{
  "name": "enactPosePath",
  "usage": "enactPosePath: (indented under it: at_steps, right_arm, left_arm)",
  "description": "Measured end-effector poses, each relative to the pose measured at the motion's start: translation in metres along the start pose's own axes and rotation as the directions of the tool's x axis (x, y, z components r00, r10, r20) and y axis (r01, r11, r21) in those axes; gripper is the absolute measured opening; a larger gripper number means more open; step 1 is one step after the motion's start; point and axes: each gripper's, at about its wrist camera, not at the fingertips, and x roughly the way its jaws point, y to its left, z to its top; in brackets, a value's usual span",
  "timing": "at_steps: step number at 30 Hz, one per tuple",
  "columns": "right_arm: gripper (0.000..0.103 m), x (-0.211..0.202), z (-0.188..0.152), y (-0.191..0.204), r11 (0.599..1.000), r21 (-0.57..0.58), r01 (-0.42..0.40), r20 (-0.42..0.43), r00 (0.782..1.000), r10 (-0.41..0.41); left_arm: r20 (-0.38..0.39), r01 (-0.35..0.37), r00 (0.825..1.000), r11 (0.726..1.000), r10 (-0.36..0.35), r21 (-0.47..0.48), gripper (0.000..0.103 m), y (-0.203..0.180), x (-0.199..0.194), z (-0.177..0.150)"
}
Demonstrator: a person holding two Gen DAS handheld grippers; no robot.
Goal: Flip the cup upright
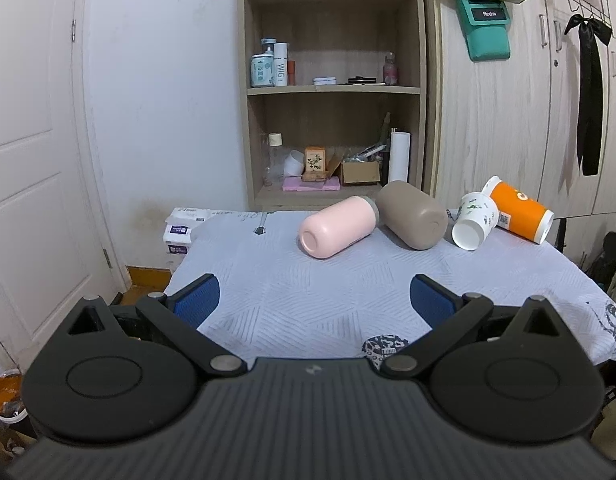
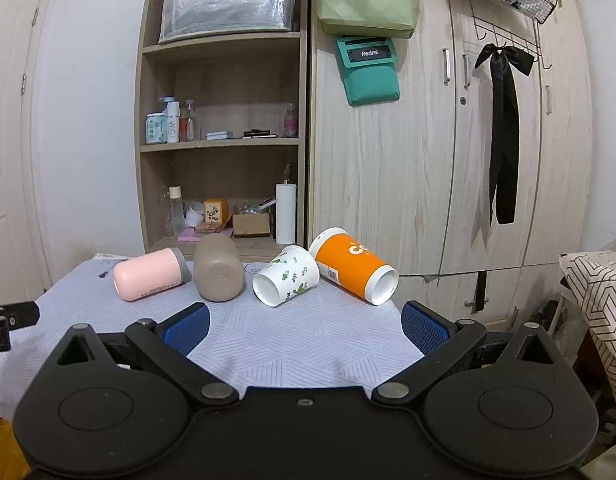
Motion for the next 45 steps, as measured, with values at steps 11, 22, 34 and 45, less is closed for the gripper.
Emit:
enactPosePath:
  at_steps: [11,22,34,45]
  right_arm:
    - [0.103,-0.002,-0.001,0.000,1.000,0.004,-0.004,0.003,1.000,0.004]
    - [0.103,-0.003,-0.001,-0.003,0.999,0.022,-0.035,0.010,0.999,0.034]
    - [0.103,-0.005,-0.001,0.002,0.998,0.001,-0.055,0.012,0.998,0.055]
    - [0.103,-0.001,-0.002,-0.004,0.999,0.015,-0.045,0.003,0.999,0.045]
  left_arm:
    - [0.009,0.013,1.000,1.000,-0.014,0.024,0.103,-0.004,-0.008,-0.002]
    - [-0.003,0.017,1.000,1.000,-0.017,0.021,0.103,-0.005,-0.009,-0.002]
    - [-0.043,0.013,0.999,1.000,-0.012,0.012,0.103,-0.004,-0.003,-0.003]
    - [-0.066,0.025,0.998,1.000,-0.024,0.006,0.103,-0.009,0.007,-0.003]
